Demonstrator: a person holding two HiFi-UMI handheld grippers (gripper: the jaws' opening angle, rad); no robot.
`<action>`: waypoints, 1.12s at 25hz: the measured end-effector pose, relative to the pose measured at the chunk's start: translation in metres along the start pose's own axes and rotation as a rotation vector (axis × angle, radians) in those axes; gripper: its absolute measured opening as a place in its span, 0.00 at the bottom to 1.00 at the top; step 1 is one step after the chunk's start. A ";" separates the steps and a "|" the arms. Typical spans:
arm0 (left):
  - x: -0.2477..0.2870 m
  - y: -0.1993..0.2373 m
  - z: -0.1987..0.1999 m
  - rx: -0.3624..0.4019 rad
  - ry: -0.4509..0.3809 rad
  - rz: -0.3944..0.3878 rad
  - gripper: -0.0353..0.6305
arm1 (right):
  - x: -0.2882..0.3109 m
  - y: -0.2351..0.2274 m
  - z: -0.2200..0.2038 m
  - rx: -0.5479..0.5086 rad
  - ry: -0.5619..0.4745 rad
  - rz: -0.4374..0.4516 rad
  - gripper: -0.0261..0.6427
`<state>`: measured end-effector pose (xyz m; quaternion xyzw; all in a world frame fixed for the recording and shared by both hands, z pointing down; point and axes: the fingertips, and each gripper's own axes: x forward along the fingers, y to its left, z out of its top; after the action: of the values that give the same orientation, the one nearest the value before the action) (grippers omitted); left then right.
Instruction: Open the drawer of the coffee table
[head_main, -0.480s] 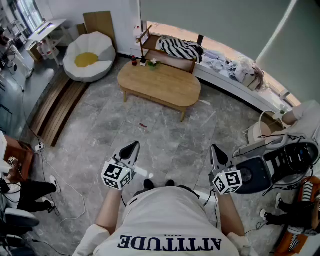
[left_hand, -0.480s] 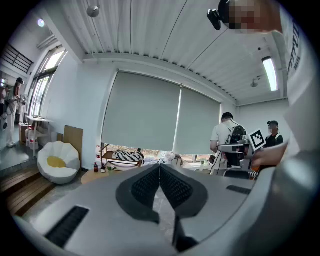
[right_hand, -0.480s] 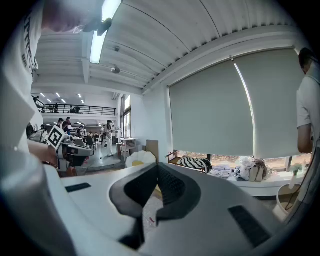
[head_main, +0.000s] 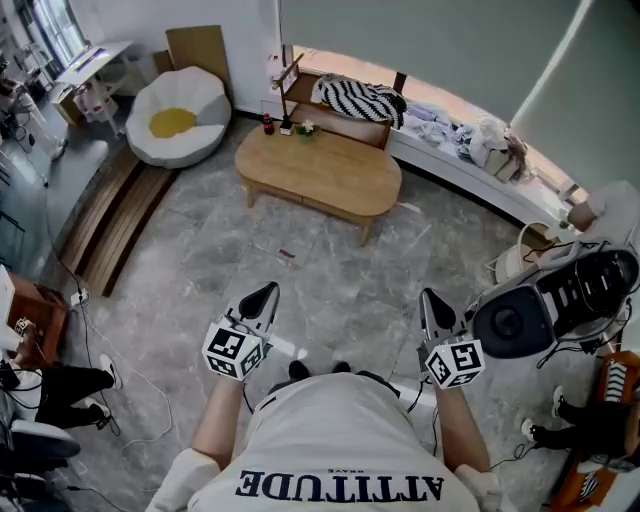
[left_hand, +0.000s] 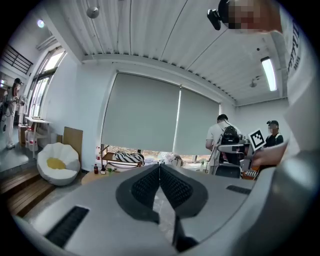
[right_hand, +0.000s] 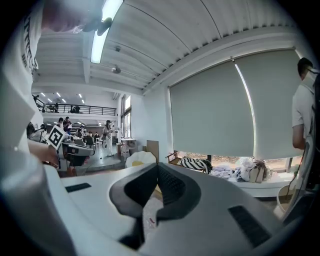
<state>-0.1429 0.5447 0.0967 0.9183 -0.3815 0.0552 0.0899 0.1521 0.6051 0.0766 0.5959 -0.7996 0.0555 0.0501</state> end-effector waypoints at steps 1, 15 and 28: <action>0.002 0.000 0.001 0.000 0.001 0.000 0.08 | 0.001 -0.001 0.001 0.000 0.001 0.000 0.07; 0.031 0.010 0.021 -0.004 0.020 -0.013 0.08 | 0.022 -0.022 0.019 0.004 0.021 -0.006 0.07; 0.031 0.018 0.019 0.001 0.030 -0.040 0.08 | 0.028 -0.013 0.019 0.029 0.024 -0.016 0.07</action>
<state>-0.1331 0.5065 0.0853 0.9248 -0.3619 0.0673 0.0963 0.1563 0.5716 0.0627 0.6022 -0.7932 0.0738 0.0516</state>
